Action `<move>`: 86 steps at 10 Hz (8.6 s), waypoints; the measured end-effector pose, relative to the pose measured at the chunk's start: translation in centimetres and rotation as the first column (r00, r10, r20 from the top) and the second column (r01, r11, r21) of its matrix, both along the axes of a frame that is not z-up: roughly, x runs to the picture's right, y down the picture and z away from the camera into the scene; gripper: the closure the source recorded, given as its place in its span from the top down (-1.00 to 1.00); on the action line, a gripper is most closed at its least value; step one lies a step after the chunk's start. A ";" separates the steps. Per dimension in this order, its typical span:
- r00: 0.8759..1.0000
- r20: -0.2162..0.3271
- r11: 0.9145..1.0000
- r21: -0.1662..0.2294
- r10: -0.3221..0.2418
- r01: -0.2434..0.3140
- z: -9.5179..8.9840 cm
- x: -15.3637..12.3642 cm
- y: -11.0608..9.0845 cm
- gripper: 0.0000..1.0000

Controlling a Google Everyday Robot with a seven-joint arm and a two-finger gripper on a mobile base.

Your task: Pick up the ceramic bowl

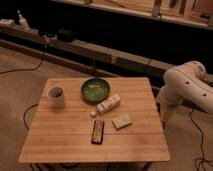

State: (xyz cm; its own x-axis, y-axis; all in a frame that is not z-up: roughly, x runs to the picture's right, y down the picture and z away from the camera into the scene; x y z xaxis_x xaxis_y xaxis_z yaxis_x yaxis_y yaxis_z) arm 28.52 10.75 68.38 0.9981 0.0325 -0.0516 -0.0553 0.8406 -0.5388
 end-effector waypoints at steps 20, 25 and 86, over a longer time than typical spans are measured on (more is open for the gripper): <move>1.000 0.000 1.000 0.000 0.000 0.000 0.0 0.0 0.0 0.30; 0.994 0.089 0.998 0.030 -0.066 0.063 2.0 0.3 -2.4 0.30; 0.097 0.390 0.393 0.817 -0.916 0.422 31.6 -27.5 -12.6 -1.00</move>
